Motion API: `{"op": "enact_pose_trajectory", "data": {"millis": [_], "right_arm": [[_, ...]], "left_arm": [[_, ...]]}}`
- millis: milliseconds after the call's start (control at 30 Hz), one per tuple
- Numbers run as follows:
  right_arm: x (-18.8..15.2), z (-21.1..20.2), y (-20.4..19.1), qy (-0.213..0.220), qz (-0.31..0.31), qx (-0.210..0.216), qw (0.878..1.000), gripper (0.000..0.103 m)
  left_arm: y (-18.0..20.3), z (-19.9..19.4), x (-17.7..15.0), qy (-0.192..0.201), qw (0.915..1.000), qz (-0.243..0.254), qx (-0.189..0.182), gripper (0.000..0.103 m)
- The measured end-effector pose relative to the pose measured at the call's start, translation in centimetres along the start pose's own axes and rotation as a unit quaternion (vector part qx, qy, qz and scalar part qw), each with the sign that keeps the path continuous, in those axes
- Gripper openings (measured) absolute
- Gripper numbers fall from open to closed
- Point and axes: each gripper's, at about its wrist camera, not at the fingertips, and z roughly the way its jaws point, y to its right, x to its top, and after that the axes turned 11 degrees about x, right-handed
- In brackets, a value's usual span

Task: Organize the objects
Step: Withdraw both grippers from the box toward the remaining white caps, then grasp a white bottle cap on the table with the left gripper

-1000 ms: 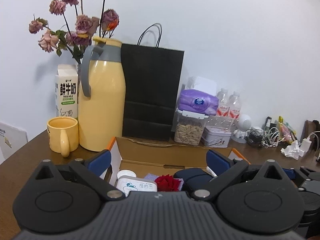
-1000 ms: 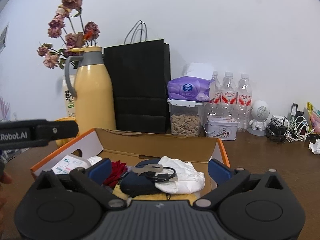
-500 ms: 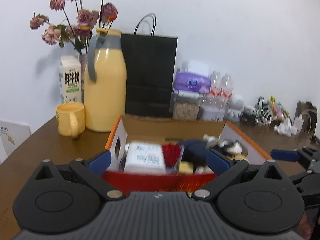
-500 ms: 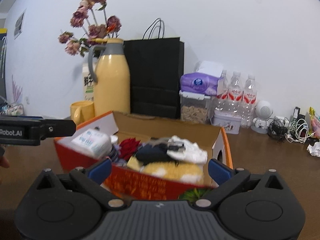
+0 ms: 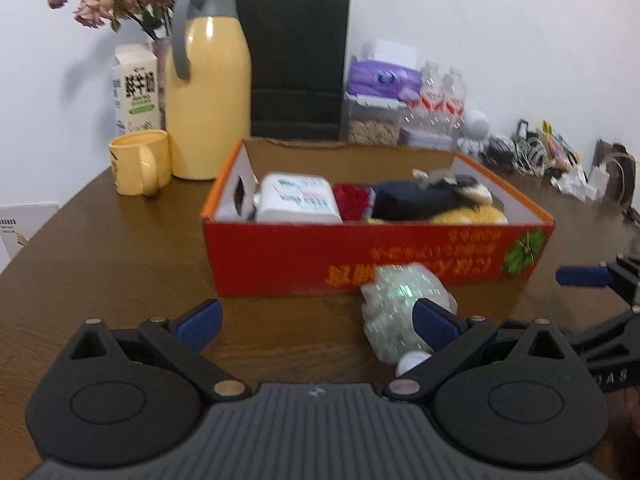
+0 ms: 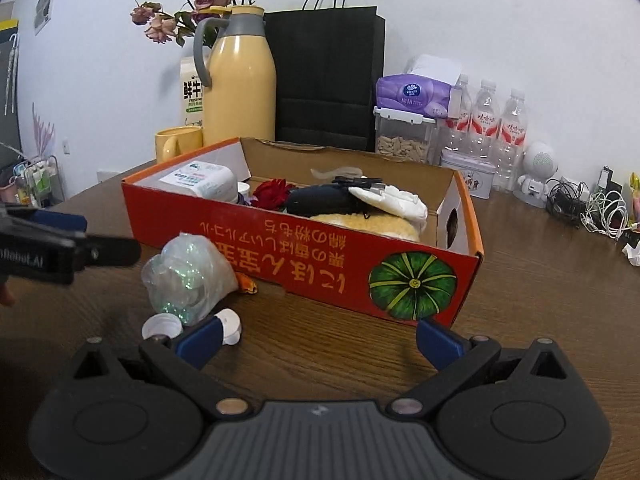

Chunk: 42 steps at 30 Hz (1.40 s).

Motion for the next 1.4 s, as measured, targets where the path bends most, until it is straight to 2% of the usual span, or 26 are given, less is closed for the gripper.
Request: {"op": "enact_pose_trajectory", "data": {"millis": [300, 433, 633, 700, 733, 833, 967, 1400], "right_arm": [[-0.2, 0.9, 0.5, -0.017, 0.013, 0.000, 1.000, 0.103], [-0.3, 1.0, 0.9, -0.019, 0.024, -0.006, 1.000, 0.103], [-0.3, 1.2, 1.3, -0.022, 0.034, -0.018, 0.999, 0.103], [-0.3, 1.3, 1.4, -0.023, 0.036, -0.020, 0.999, 0.103], [-0.4, 1.3, 1.4, -0.024, 0.036, -0.022, 0.999, 0.103], [-0.4, 1.3, 1.3, -0.023, 0.035, -0.015, 0.999, 0.103], [-0.4, 1.5, 1.3, -0.027, 0.035, -0.016, 0.999, 0.103], [-0.6, 1.9, 1.2, -0.037, 0.031, -0.019, 0.999, 0.103]], "left_arm": [[2.7, 0.8, -1.9, -0.043, 0.9977, 0.044, -0.029, 0.103], [3.4, 0.8, -2.0, -0.042, 0.9973, 0.049, -0.035, 0.102], [4.2, 1.0, -2.2, -0.045, 0.9966, 0.050, -0.048, 0.081], [4.5, 0.8, -2.2, -0.045, 0.9962, 0.053, -0.053, 0.068], [4.6, 0.8, -2.3, -0.044, 0.9963, 0.056, -0.049, 0.058], [4.6, 0.8, -2.4, -0.042, 0.9963, 0.058, -0.047, 0.054], [4.8, 0.6, -2.5, -0.036, 0.9959, 0.066, -0.051, 0.029], [3.2, -0.3, -2.2, -0.023, 0.9974, 0.032, -0.060, 0.029]]}}
